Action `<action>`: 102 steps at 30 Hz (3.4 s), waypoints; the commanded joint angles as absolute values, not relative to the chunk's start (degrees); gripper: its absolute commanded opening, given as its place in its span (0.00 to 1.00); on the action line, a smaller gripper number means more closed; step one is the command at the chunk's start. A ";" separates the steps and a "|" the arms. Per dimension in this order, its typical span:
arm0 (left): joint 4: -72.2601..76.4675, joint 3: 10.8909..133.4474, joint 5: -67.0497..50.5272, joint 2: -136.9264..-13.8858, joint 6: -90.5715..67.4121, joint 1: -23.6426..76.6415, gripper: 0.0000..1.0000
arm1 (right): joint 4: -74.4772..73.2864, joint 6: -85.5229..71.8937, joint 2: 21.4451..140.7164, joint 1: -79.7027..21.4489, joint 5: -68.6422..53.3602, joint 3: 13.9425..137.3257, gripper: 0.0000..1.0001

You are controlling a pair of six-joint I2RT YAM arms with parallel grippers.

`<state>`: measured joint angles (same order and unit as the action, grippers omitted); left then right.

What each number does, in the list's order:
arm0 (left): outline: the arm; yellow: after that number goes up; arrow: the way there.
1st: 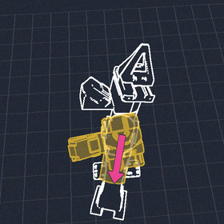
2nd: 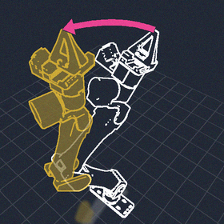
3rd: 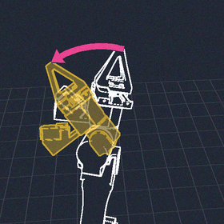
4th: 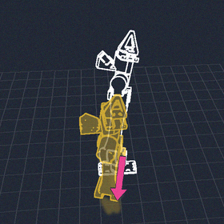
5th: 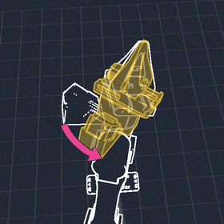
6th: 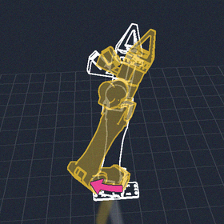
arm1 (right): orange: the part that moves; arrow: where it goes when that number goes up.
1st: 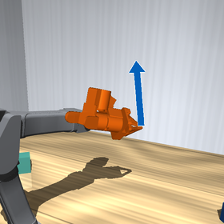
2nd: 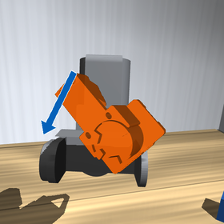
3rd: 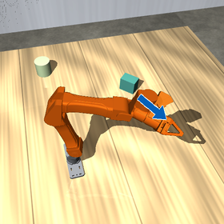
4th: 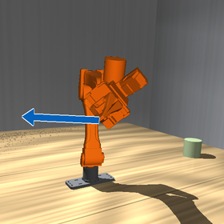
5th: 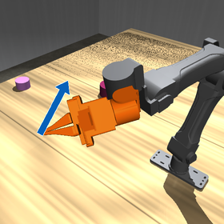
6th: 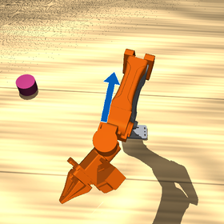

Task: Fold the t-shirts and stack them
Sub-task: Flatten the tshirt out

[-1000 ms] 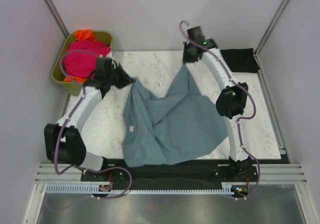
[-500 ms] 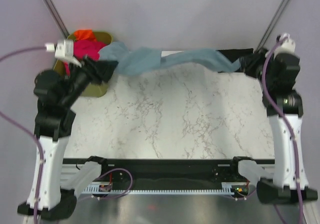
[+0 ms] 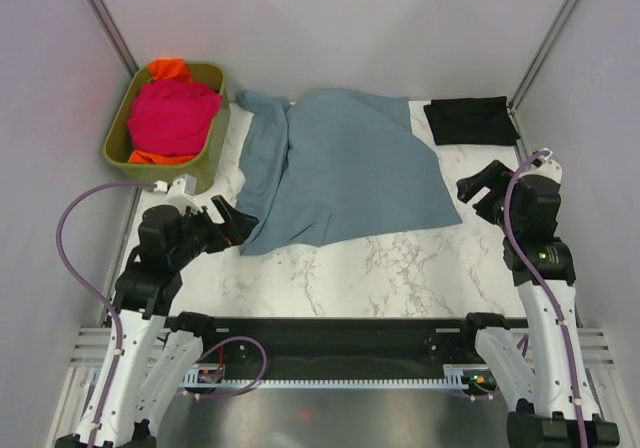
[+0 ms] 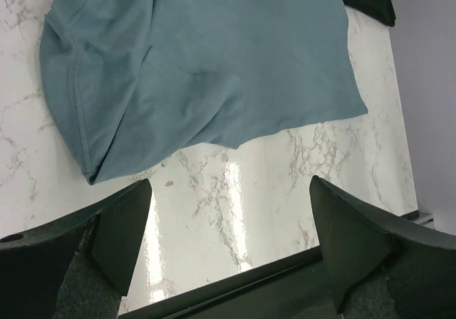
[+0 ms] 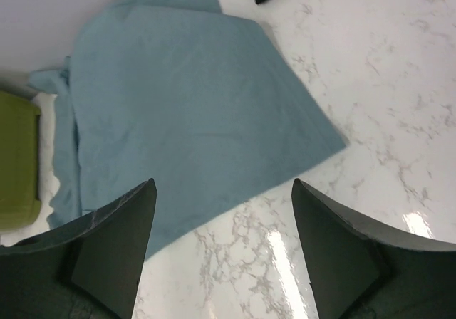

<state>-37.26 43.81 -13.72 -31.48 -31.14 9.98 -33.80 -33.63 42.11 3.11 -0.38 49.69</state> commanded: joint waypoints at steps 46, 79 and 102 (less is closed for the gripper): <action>-30.67 30.24 2.55 -46.95 -45.26 13.80 0.82 | -25.57 -44.57 61.79 -9.58 6.24 30.23 0.93; -9.31 50.09 4.91 -83.90 -27.16 25.31 0.48 | -16.25 -36.30 85.62 -42.36 5.89 53.18 0.85; -8.44 51.77 5.45 -96.32 -25.84 25.22 0.41 | -19.86 -33.31 74.79 -37.00 2.99 46.15 0.88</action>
